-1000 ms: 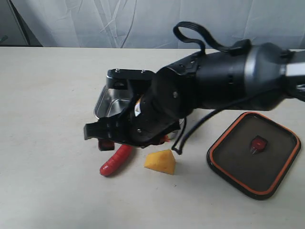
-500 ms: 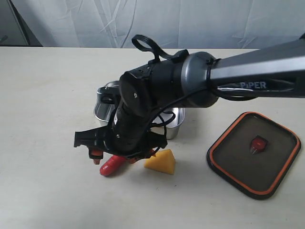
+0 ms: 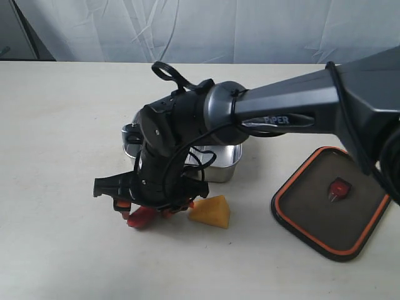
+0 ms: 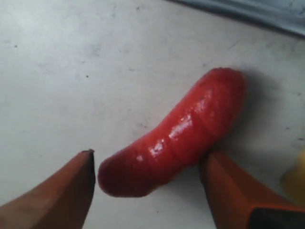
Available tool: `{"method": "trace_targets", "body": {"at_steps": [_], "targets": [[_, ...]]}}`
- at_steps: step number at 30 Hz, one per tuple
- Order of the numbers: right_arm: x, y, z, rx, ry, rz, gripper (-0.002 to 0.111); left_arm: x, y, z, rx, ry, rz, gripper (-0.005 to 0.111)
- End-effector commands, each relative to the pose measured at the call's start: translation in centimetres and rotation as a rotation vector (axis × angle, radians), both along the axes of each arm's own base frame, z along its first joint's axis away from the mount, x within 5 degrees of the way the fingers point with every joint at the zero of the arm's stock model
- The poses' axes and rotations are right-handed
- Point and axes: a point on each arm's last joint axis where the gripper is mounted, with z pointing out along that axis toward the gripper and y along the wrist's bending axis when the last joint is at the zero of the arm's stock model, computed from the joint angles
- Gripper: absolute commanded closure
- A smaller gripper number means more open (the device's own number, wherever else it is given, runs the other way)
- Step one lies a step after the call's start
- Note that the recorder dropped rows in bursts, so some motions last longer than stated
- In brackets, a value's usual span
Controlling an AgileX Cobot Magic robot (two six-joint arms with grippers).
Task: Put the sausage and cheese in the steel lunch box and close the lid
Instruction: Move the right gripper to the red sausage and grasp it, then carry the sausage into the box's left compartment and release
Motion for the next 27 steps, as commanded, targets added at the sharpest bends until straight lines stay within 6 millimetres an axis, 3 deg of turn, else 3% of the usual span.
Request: {"method": "trace_targets", "body": {"at_steps": [1, 6, 8, 13, 17, 20, 27], "targets": [[0.3, -0.1, -0.8, -0.065, 0.000, 0.034, 0.046, 0.0, 0.0, -0.1, 0.003, -0.002, -0.008, 0.107], [0.6, -0.1, -1.8, -0.085, -0.022, 0.051, 0.050, 0.0, 0.0, -0.1, 0.003, -0.002, -0.008, 0.107], [0.6, -0.1, -1.8, -0.086, -0.024, 0.053, 0.062, 0.0, 0.0, -0.1, 0.003, -0.002, -0.008, 0.107], [0.4, -0.4, -1.9, -0.115, -0.028, 0.158, 0.104, 0.0, 0.0, -0.1, 0.001, -0.002, -0.008, 0.107], [0.0, -0.8, -1.7, -0.157, -0.006, 0.268, 0.109, 0.0, 0.0, -0.1, 0.003, -0.002, -0.008, 0.107], [-0.7, -0.8, -0.4, -0.168, -0.011, 0.337, 0.109, 0.0, 0.0, -0.1, 0.003, -0.002, -0.008, 0.107], [-1.3, -0.6, 8.0, -0.047, -0.301, 0.400, 0.109, 0.0, 0.0, -0.1, 0.003, -0.002, -0.008, 0.107]]}}
